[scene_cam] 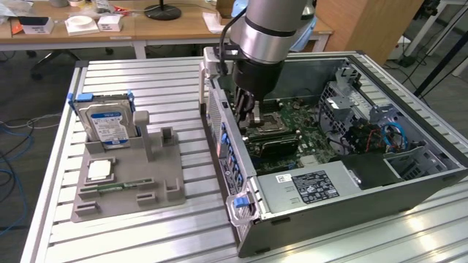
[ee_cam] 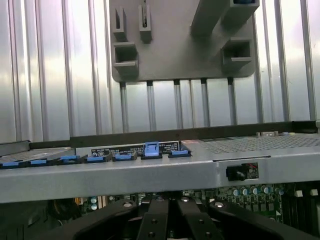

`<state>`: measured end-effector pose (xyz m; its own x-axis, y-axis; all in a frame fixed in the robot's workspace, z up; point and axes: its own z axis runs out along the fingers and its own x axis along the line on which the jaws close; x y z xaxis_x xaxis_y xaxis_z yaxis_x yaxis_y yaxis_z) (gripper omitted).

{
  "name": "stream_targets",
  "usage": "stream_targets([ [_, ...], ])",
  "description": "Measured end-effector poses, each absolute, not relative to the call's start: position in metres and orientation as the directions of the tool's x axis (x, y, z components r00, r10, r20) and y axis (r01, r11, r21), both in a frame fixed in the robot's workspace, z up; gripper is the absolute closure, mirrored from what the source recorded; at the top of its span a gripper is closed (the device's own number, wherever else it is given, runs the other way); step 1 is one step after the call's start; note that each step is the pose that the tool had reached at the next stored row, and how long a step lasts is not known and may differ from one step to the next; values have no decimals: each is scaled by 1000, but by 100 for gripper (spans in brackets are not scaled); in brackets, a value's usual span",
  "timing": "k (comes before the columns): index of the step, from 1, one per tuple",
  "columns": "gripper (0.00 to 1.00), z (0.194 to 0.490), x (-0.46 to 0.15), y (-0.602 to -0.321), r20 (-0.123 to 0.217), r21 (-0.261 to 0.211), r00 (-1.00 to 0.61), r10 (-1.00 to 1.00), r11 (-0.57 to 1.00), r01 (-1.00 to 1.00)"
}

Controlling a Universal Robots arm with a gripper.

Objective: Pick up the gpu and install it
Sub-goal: 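Press down on the gpu until it lock into place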

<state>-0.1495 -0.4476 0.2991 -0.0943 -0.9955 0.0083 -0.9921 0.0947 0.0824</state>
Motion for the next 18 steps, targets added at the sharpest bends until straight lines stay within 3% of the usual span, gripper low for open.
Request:
stream_targets([
  [18,89,293,-135,-448,6,64,-95,-996,95,-993],
])
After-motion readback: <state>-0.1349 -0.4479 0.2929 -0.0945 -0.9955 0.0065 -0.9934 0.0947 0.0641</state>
